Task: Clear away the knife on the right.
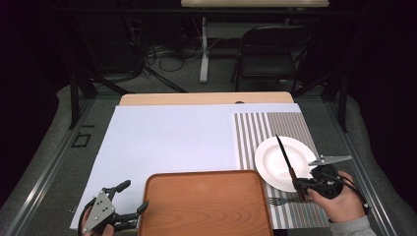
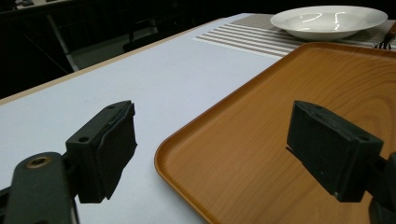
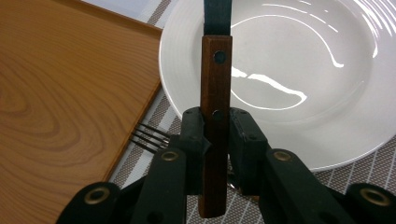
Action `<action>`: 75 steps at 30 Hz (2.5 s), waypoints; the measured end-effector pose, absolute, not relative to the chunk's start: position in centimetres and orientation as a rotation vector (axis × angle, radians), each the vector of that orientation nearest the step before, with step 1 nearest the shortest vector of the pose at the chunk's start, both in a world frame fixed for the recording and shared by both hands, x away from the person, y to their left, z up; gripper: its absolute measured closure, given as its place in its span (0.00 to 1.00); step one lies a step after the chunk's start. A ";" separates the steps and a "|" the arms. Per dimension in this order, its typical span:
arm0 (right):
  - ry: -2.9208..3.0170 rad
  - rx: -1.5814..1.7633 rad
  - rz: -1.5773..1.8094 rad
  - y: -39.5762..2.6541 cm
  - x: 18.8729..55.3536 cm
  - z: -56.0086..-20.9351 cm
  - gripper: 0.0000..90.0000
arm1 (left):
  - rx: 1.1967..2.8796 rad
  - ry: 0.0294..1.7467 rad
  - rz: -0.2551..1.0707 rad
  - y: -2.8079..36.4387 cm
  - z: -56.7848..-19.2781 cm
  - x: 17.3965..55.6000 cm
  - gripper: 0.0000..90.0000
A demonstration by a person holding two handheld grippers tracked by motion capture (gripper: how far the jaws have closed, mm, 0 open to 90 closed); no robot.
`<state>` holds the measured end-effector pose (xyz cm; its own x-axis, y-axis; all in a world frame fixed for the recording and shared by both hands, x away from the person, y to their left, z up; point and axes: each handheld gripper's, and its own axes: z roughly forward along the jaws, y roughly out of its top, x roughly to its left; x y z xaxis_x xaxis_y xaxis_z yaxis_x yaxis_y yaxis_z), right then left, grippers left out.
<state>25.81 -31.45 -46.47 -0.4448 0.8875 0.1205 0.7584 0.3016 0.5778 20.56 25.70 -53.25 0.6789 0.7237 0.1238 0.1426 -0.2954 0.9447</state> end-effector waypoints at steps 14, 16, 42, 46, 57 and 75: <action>2.387 1.469 0.904 -28.7 23.8 -47.2 0.85 | 1.809 0.682 0.671 25.7 -53.2 20.5 0.17; 2.401 1.464 0.904 -28.2 23.8 -47.4 0.85 | 1.807 0.683 0.671 25.7 -53.2 20.5 0.17; 2.610 1.338 0.903 -22.8 23.0 -49.5 0.85 | 1.800 0.690 0.677 25.7 -53.1 20.4 0.17; 2.636 1.341 0.897 -22.5 22.9 -49.7 0.85 | 1.801 0.691 0.678 25.8 -53.1 20.4 0.17; 2.722 1.422 0.821 -21.4 22.9 -51.4 0.85 | 1.803 0.692 0.674 25.8 -53.2 20.4 0.17; 2.748 1.514 0.774 -21.3 23.5 -53.1 0.84 | 1.805 0.689 0.676 25.8 -53.1 20.4 0.17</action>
<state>23.52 -21.30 -53.11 -0.5579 0.7737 0.3003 0.8166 0.4472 0.3648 20.44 25.79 -53.15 0.6760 0.7262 0.1253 0.1393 -0.2929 0.9459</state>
